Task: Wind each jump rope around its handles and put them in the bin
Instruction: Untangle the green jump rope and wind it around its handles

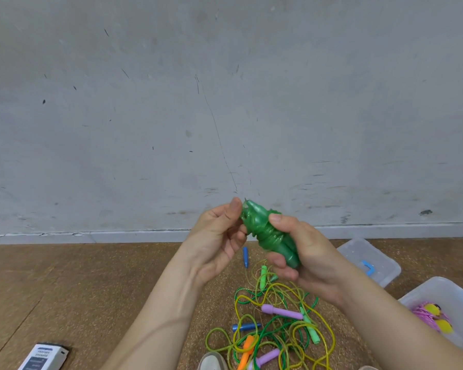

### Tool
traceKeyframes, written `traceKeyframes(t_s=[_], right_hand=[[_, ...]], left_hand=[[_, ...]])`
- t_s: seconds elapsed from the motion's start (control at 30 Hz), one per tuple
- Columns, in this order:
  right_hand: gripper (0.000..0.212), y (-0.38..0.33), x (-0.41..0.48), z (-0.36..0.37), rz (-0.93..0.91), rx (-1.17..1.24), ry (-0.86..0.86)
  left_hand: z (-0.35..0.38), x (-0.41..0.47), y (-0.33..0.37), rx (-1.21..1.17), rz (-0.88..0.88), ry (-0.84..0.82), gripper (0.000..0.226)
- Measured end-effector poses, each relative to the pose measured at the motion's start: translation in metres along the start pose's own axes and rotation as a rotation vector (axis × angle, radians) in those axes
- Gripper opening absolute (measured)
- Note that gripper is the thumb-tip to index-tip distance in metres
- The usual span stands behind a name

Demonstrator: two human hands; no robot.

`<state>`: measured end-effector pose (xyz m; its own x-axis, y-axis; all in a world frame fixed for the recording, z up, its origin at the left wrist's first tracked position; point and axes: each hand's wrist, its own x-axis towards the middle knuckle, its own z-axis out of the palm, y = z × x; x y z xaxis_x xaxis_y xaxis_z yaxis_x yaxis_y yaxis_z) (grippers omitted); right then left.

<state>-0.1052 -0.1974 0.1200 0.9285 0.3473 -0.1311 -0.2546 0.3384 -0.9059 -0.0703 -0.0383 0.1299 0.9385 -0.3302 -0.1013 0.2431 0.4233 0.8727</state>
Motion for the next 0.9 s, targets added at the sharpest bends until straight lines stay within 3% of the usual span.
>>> traceKeyframes(t_s=[0.1, 0.17, 0.23, 0.43, 0.57, 0.63, 0.9], right_hand=[[0.036, 0.000, -0.001, 0.004, 0.053, 0.146, -0.019], [0.036, 0.000, 0.000, 0.004, 0.065, 0.172, -0.040], [0.033, 0.003, 0.001, 0.002, 0.079, 0.212, -0.064], [0.039, 0.006, 0.002, -0.002, 0.038, 0.315, -0.204], [0.039, 0.001, -0.001, -0.003, 0.028, 0.302, -0.078], [0.038, -0.001, -0.001, -0.003, 0.015, 0.257, 0.031], [0.046, -0.004, 0.004, -0.009, -0.154, -0.154, 0.287]], left_hand=[[-0.003, 0.004, -0.004, -0.093, 0.055, -0.101, 0.042], [-0.003, 0.006, -0.007, -0.041, 0.103, -0.167, 0.028], [0.001, 0.007, -0.009, 0.095, 0.162, -0.113, 0.014], [0.014, 0.006, -0.012, 0.457, 0.322, 0.013, 0.022], [0.010, 0.008, -0.021, 0.952, 0.592, 0.134, 0.017], [0.011, 0.006, -0.023, 1.120, 0.645, 0.159, 0.016], [0.005, 0.003, -0.024, 1.236, 0.486, 0.179, 0.016]])
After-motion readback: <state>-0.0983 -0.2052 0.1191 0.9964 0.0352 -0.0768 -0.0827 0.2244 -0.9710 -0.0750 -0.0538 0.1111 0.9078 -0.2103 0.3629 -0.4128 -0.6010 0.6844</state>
